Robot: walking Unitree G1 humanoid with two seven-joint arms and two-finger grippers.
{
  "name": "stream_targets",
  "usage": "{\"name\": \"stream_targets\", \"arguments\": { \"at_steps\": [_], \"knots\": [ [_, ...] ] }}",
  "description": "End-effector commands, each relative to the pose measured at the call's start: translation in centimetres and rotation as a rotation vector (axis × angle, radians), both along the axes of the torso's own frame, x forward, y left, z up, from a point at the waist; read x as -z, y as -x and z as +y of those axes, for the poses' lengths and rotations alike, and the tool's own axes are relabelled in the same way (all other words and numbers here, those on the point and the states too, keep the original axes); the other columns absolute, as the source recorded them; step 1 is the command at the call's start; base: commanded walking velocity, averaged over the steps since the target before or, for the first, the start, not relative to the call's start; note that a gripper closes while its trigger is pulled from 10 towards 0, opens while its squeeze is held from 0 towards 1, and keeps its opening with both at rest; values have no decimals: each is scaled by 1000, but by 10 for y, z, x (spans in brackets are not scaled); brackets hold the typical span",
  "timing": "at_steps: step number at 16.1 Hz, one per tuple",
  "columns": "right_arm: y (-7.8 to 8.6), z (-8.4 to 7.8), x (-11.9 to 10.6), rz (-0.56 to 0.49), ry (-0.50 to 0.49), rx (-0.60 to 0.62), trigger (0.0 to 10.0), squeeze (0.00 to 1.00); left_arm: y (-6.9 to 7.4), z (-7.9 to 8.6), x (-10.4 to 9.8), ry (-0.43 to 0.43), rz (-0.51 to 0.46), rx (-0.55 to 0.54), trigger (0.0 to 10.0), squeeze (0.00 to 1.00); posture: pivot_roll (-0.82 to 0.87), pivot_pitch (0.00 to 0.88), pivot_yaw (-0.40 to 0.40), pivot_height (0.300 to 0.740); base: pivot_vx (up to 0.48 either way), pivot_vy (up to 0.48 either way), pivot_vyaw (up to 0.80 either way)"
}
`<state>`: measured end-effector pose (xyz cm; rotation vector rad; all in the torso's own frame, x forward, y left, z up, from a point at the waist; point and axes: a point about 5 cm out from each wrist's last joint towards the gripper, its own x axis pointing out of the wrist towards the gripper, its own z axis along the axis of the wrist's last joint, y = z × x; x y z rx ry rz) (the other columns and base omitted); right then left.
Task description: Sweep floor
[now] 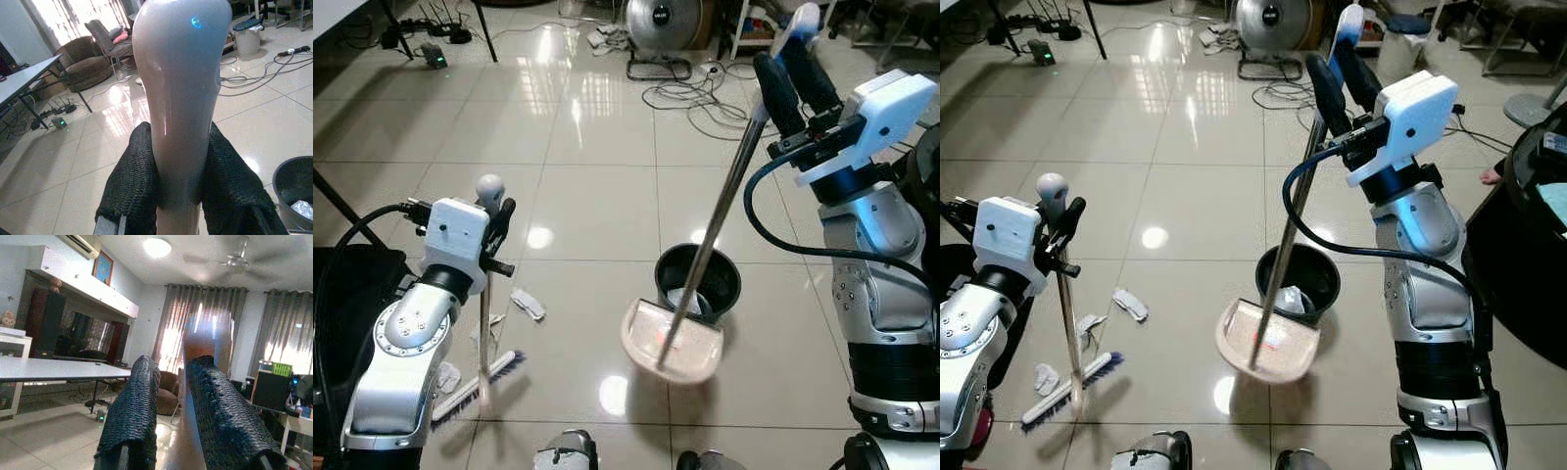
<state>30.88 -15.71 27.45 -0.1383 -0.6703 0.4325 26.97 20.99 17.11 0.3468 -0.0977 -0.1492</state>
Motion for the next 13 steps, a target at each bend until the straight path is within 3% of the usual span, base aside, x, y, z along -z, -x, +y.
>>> {"name": "stream_targets", "arguments": {
  "at_steps": [1,6,13],
  "knots": [
    [5,5,-16,-62,-5,-31,10000,0,2,1,-13,-14,-59,4,10000,0,113,158,34,740,0,0,0],
    [8,15,-22,-78,-10,-80,10000,0,0,1,-14,-13,-68,3,10000,0,112,152,32,740,0,0,0],
    [6,19,-8,-41,-19,-81,10000,0,1,1,-14,-12,-74,-3,10000,0,115,147,24,740,0,0,0]
  ]
}}
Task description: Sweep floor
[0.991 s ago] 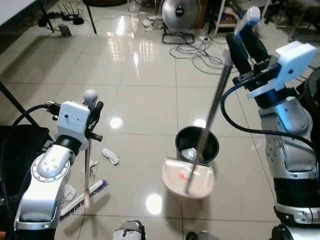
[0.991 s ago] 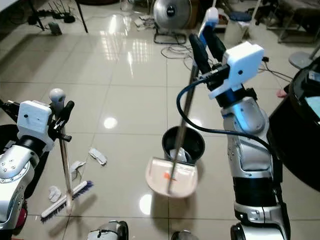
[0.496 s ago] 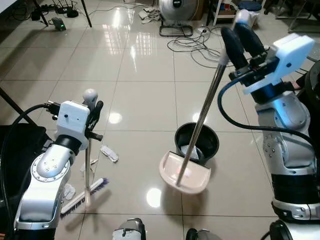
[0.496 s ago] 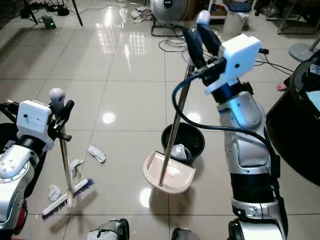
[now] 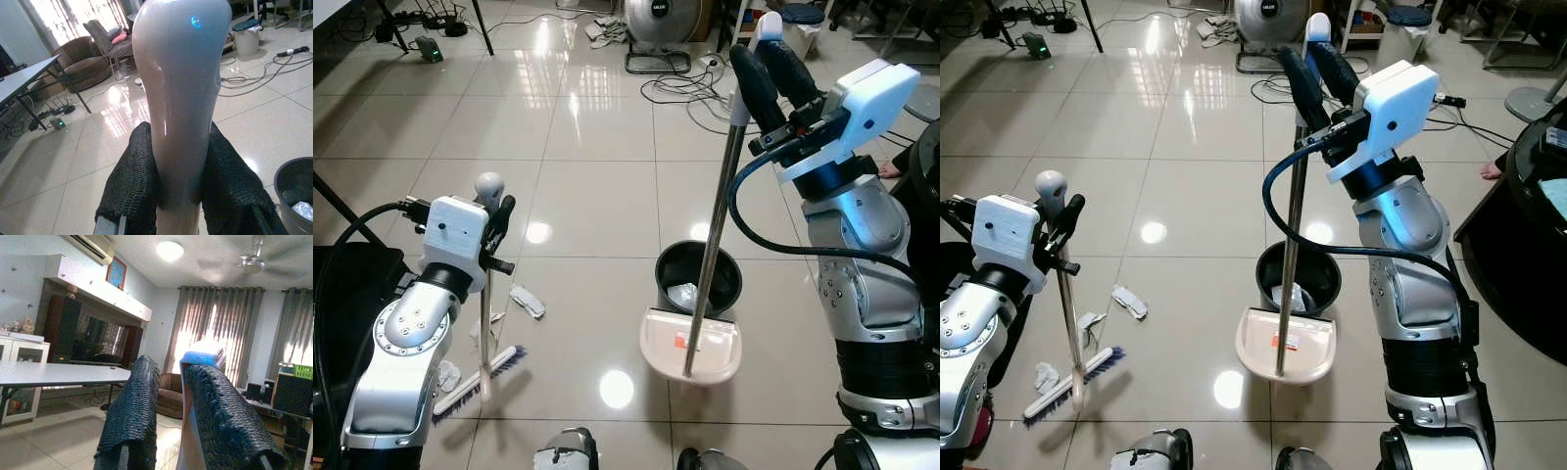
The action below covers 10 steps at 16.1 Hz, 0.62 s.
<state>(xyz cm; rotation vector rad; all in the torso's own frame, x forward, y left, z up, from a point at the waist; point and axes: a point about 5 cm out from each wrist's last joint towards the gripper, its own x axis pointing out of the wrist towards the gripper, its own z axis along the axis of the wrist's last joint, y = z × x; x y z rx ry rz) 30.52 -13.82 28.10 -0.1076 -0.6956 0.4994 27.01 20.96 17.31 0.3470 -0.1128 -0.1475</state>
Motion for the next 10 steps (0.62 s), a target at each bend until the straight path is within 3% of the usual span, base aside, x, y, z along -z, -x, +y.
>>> {"name": "stream_targets", "arguments": {
  "at_steps": [1,10],
  "knots": [
    [2,0,2,-14,-16,-4,10000,0,2,1,-12,-12,-60,-3,10000,0,116,148,24,740,0,0,0],
    [3,5,8,12,-44,-10,10000,0,3,-1,-12,-4,-68,-3,10000,0,115,152,17,740,0,0,0]
  ]
}}
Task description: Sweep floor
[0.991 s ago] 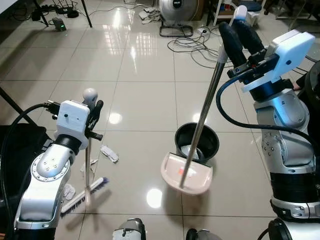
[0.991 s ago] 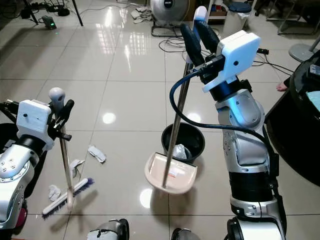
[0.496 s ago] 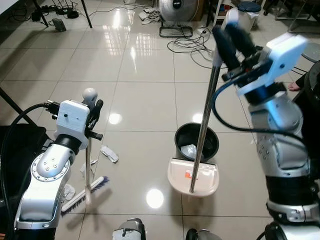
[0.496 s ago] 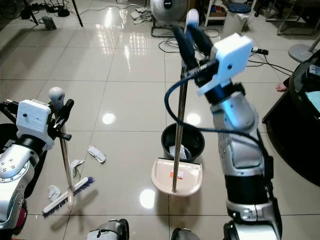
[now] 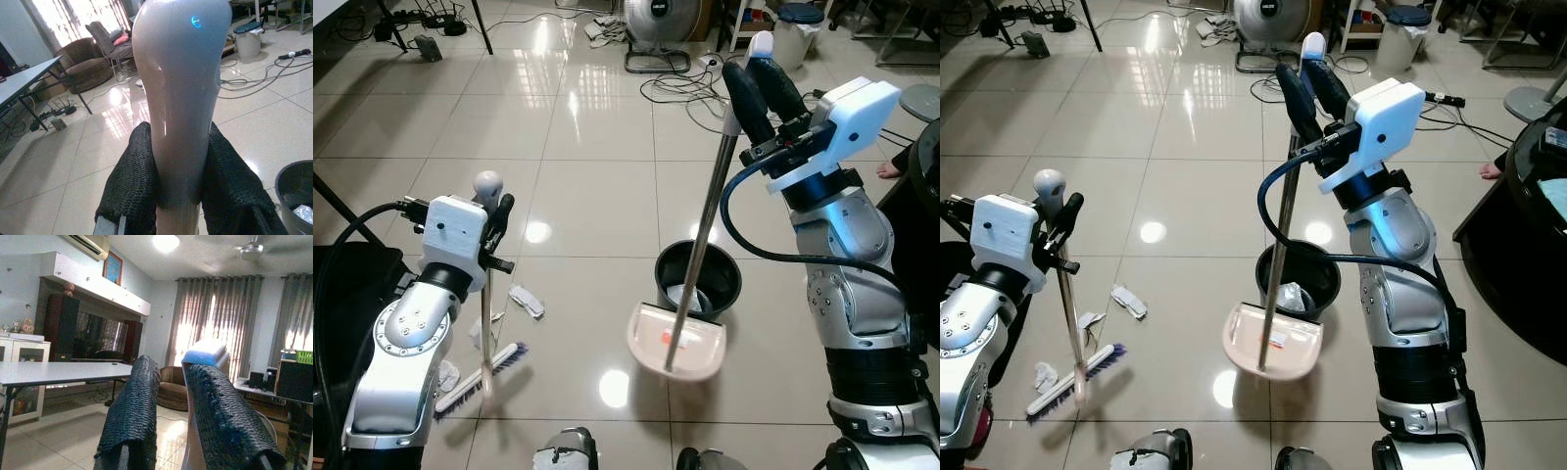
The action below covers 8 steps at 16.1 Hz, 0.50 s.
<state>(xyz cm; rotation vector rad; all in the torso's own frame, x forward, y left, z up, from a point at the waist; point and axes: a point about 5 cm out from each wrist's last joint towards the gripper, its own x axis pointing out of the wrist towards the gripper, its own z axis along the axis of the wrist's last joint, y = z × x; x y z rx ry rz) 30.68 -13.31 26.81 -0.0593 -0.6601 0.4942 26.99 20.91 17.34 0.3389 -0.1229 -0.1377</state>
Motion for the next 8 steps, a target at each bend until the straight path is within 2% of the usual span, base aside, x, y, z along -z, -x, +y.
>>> {"name": "stream_targets", "arguments": {
  "at_steps": [1,5,6,8],
  "knots": [
    [4,1,-1,-23,-12,-4,10000,0,3,-1,-11,-13,-55,6,10000,0,116,154,17,740,0,0,0],
    [2,8,20,14,-4,2,10000,0,4,0,-13,-15,-57,8,10000,0,132,168,20,740,0,0,0],
    [1,11,32,32,2,11,10000,0,6,0,-14,-17,-61,18,10000,0,138,181,25,740,0,0,0],
    [-1,12,37,34,1,23,10000,0,8,-2,-15,-17,-64,28,10000,0,143,196,28,740,0,0,0]
  ]
}}
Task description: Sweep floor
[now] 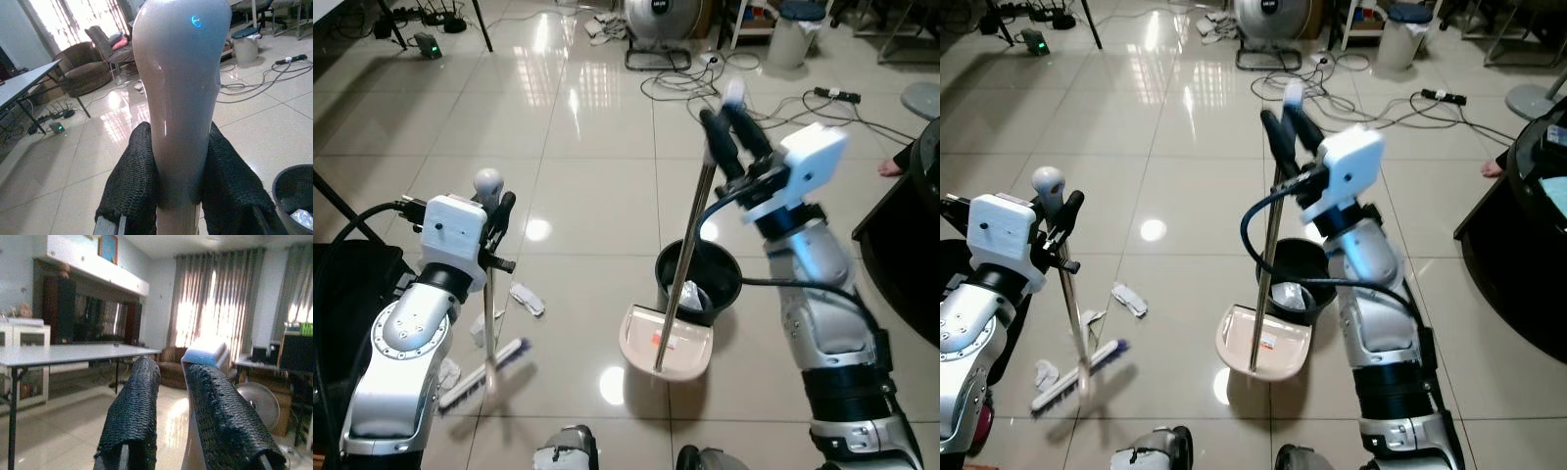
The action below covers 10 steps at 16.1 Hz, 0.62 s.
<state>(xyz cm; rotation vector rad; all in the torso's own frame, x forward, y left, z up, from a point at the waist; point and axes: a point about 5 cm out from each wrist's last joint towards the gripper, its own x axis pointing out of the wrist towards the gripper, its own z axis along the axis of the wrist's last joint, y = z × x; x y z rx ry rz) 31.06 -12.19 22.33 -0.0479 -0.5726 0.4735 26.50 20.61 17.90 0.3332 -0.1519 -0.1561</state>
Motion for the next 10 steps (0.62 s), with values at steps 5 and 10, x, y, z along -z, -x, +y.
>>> {"name": "stream_targets", "arguments": {
  "at_steps": [5,10],
  "knots": [
    [-3,-2,15,-45,5,57,10000,0,13,-5,-9,-7,-64,45,10000,0,155,251,41,740,0,0,0],
    [-2,3,45,1,45,69,10000,0,24,-10,-8,11,-61,71,10000,0,171,289,42,740,0,0,0]
  ]
}}
